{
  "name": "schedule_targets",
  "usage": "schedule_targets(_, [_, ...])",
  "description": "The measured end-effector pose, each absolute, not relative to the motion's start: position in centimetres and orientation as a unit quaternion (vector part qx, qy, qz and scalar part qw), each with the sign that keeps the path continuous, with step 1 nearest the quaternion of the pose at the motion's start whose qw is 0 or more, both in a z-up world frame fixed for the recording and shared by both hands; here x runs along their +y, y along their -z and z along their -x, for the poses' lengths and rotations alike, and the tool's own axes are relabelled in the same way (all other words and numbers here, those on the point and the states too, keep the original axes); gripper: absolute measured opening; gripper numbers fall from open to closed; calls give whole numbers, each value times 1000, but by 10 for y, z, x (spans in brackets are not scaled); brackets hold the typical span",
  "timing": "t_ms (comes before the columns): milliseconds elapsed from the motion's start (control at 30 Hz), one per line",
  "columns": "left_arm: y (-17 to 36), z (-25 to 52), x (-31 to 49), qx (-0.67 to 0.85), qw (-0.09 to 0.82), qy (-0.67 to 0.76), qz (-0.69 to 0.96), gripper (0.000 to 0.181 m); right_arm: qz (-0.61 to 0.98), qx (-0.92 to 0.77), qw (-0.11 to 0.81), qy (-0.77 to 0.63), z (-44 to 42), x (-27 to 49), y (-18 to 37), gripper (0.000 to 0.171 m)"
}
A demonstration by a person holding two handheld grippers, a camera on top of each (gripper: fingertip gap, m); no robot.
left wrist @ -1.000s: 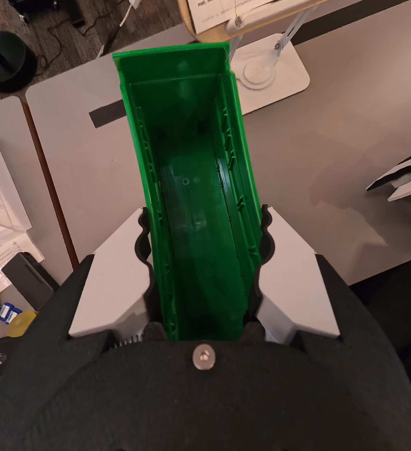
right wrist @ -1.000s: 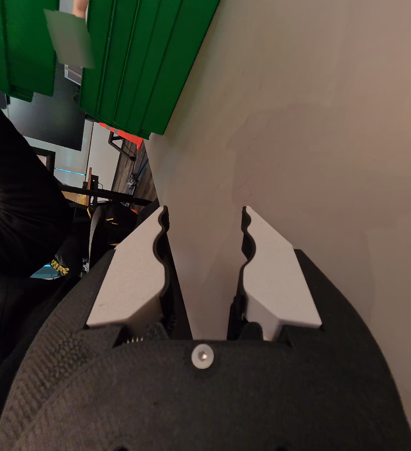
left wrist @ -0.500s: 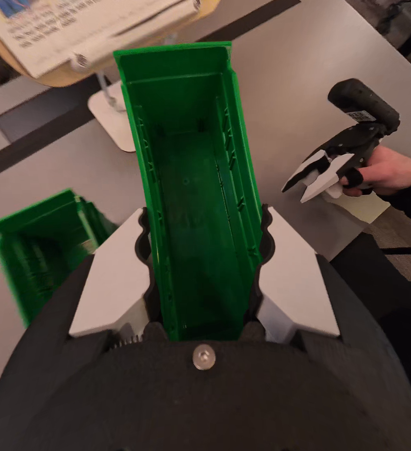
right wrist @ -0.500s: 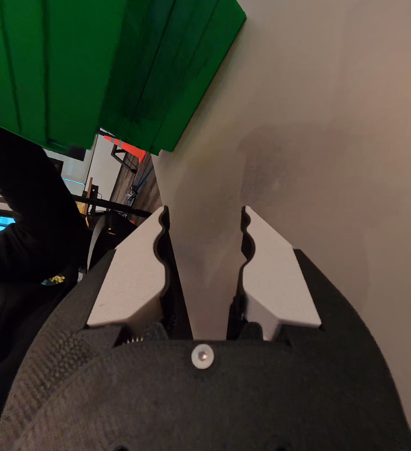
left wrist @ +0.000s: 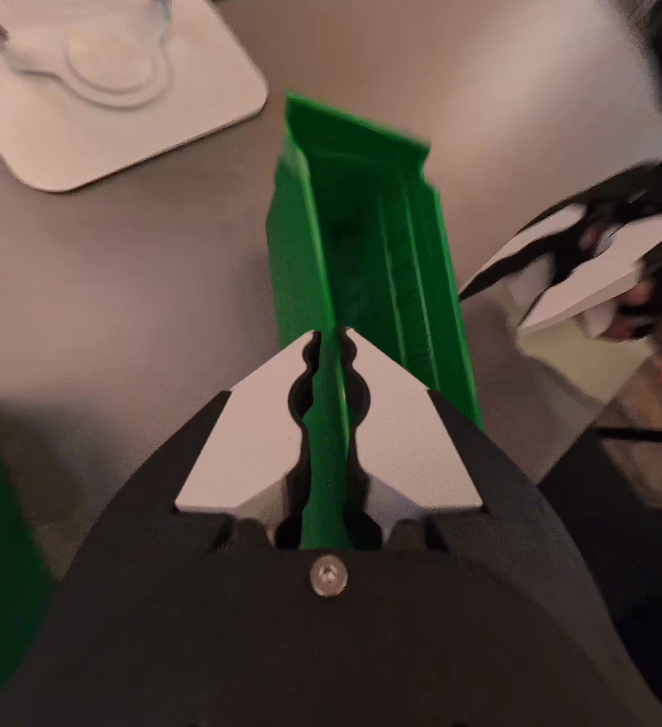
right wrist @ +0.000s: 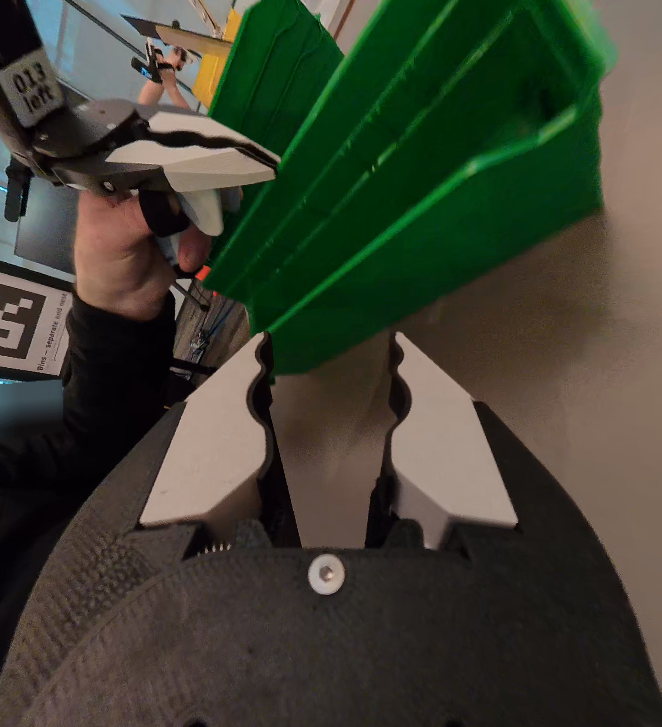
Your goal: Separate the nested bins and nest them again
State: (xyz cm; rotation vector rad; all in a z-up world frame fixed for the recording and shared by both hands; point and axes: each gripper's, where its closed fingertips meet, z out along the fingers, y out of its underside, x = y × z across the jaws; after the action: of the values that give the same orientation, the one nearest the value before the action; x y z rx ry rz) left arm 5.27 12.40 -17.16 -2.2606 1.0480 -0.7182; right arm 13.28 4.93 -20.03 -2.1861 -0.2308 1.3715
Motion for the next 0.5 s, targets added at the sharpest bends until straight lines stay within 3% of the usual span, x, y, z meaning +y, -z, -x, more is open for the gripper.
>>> schedule_targets(33, [166, -61, 121, 365, 269, 305, 837, 6, 809, -85, 279, -510, -133, 51, 197, 57])
schedule_targets(100, [175, -59, 123, 363, 264, 265, 854, 45, 808, -85, 288, -507, -134, 52, 192, 58])
schedule_targets(133, [183, -60, 117, 386, 250, 240, 855, 49, 813, -83, 290, -498, -136, 52, 193, 61])
schedule_targets(300, [198, -60, 109, 393, 222, 247, 857, 56, 824, -87, 299, -473, -135, 52, 188, 63])
schedule_targets(367, [208, -58, 98, 393, 172, 274, 861, 60, 839, -88, 295, -449, -135, 52, 192, 64])
schedule_targets(500, [221, -66, 71, 413, 116, 304, 850, 52, 847, -84, 296, -434, -133, 54, 194, 68])
